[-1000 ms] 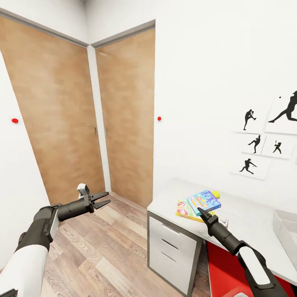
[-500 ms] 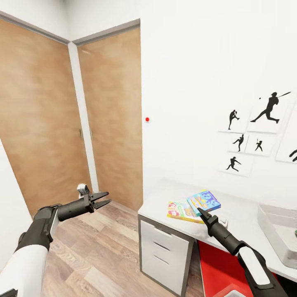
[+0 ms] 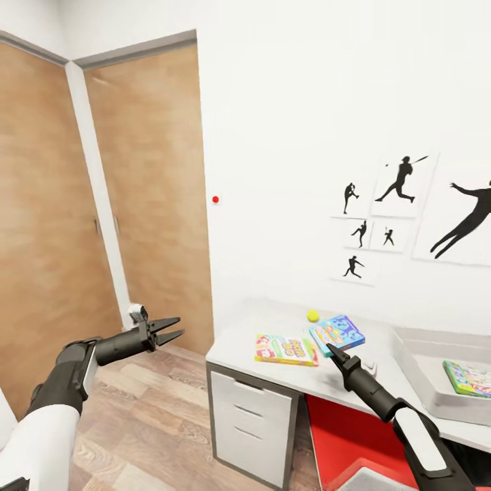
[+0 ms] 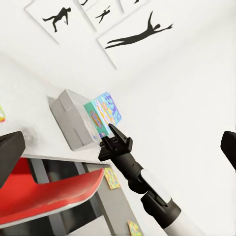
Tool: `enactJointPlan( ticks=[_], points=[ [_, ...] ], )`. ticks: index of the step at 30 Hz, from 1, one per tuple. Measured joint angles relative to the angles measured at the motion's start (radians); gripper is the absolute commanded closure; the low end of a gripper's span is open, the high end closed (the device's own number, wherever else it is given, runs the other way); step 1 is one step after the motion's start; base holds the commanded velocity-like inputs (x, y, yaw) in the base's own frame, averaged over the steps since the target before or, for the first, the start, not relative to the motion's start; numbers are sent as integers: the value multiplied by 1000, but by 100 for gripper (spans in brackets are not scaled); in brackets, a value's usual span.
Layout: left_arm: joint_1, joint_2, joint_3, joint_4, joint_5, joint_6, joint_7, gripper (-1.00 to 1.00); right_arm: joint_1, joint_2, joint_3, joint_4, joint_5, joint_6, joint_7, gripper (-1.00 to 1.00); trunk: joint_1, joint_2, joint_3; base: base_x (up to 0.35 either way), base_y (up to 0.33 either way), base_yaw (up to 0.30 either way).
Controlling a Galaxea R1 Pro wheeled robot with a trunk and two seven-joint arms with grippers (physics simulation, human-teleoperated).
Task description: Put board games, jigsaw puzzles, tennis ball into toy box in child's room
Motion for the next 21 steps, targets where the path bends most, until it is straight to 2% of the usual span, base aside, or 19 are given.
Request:
enactJointPlan(
  ticks=[13,21],
  points=[
    [0,2,1,0,0,0,0,-100,0,2,1,-1,-1,0,0,100,0,0,6,8,110,-254],
    [0,2,1,0,0,0,0,-100,0,2,1,-4,0,-1,0,100,0,0,7,93,118,-116]
  ],
)
